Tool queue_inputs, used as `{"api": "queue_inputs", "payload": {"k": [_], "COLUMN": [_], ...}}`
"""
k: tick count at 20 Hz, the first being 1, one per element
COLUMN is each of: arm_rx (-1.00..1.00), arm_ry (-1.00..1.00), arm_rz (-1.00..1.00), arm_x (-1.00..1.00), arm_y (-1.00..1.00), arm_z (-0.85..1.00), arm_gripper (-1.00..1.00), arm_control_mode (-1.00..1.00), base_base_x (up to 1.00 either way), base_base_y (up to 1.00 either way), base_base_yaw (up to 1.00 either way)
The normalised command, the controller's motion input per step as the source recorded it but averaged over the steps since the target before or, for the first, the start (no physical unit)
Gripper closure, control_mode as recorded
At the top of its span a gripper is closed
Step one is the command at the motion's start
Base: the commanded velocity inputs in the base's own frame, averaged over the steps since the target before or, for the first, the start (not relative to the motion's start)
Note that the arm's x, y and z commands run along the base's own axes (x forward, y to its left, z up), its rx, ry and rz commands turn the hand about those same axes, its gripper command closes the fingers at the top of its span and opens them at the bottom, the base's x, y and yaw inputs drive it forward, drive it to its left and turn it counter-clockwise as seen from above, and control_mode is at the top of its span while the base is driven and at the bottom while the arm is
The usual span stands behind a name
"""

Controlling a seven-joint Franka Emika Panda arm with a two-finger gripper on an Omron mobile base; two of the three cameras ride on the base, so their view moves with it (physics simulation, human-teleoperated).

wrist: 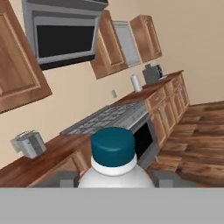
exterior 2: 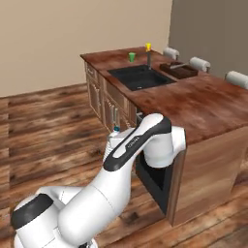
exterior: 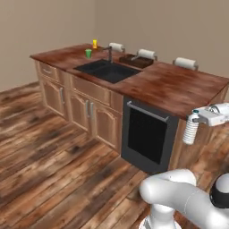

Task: Place the drinks on the dining counter in a tight cluster.

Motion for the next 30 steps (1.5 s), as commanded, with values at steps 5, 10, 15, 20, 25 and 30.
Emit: {"api": "queue_inputs", "payload": {"k": [5, 10, 15, 20, 25, 30], "arm_rx": [0.0, 0.0, 0.0, 0.0, 0.0, 0.0], "arm_ry": [0.0, 0.0, 0.0, 0.0, 0.0, 0.0], "arm_rz": [0.0, 0.0, 0.0, 0.0, 0.0, 0.0], "arm_x": [0.0, 0.0, 0.0, 0.0, 0.0, 0.0], "arm_y": [0.0, 0.0, 0.0, 0.0, 0.0, 0.0], "arm_z": [0.0, 0.0, 0.0, 0.0, 0.0, 0.0], "arm_gripper": [1.0, 1.0, 1.0, 1.0, 1.0, 1.0], "arm_control_mode": [1.0, 1.0, 1.0, 1.0, 1.0, 1.0], "base_base_x": [0.34, 0.58, 0.74, 0.82, 0.9, 0.92], "base_base_y": [0.25, 0.54, 0.62, 0.55, 0.43, 0.38], "base_base_yaw": [-0.72, -0.26, 0.0, 0.0, 0.0, 0.0]}}
